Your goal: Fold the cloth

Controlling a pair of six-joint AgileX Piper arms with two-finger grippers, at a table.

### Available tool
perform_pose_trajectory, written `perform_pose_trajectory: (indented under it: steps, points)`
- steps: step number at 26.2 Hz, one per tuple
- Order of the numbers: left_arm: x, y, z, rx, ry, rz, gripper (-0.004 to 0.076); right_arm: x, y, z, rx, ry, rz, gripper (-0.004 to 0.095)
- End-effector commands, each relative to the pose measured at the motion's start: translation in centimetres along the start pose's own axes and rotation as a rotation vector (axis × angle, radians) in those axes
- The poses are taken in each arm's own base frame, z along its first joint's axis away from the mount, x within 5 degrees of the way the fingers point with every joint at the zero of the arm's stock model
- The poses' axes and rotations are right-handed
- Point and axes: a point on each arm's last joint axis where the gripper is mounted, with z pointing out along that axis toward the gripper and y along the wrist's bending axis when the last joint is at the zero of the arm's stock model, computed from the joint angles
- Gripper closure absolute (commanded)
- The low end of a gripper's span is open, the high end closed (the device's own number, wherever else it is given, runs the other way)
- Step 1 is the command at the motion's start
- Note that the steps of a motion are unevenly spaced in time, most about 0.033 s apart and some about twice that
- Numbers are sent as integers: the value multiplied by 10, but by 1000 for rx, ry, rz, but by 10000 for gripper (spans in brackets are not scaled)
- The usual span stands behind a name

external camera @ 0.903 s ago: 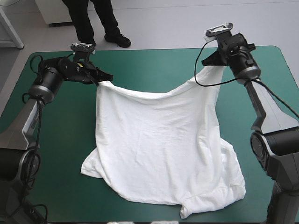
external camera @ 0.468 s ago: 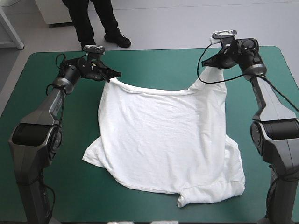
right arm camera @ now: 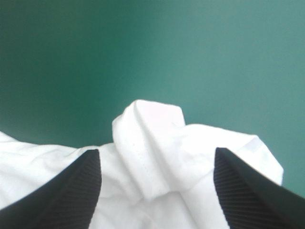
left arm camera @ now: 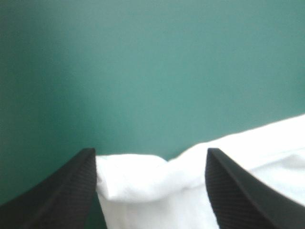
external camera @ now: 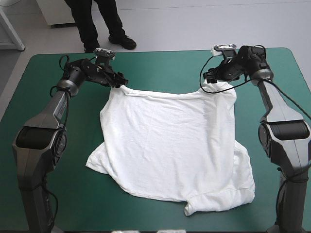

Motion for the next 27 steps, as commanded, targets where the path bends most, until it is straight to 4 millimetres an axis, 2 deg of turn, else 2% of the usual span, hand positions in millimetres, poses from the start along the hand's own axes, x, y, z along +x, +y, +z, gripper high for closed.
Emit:
perform_pose_trajectory:
  steps: [1,5,7,8,10,12,14,17,20,21,22,23,24,25,26,27]
  points:
    - [-36,-16,-73,0,-131,48,209,-19,1,-81,-18,-149,-3,220]
    - [-41,-34,-136,34,-123,85,209,-13,4,-143,-31,-168,2,220]
    - [-39,-44,-169,55,-107,104,209,-7,12,-173,-29,-189,-3,220]
    - [-37,-51,-192,63,-110,121,209,-2,18,-190,-25,-203,-10,220]
    - [-33,-63,-227,72,-121,129,209,13,29,-219,-19,-221,-17,220]
    - [-29,-73,-265,62,-176,147,209,30,41,-234,-11,-194,-28,220]
    - [-22,-85,-306,44,-252,172,209,57,57,-257,39,-175,-45,220]
    - [-9,-101,-359,21,-361,202,209,98,75,-272,135,-105,-77,220]
    - [4,-114,-398,6,-453,210,210,139,87,-279,199,-73,-54,228]
    - [11,-120,-417,-4,-508,212,210,163,89,-284,236,-67,-18,235]
    - [14,-123,-426,-1,-537,215,210,172,88,-284,250,-64,2,235]
    - [19,-129,-436,25,-572,217,210,193,85,-283,269,-45,29,237]
    - [19,-130,-437,36,-575,215,210,201,84,-282,274,-38,30,237]
    - [20,-134,-439,62,-585,215,210,214,82,-273,282,5,37,237]
    - [20,-135,-438,85,-585,211,210,218,81,-267,283,28,41,237]
    - [20,-138,-433,104,-574,216,210,225,79,-252,280,83,42,236]
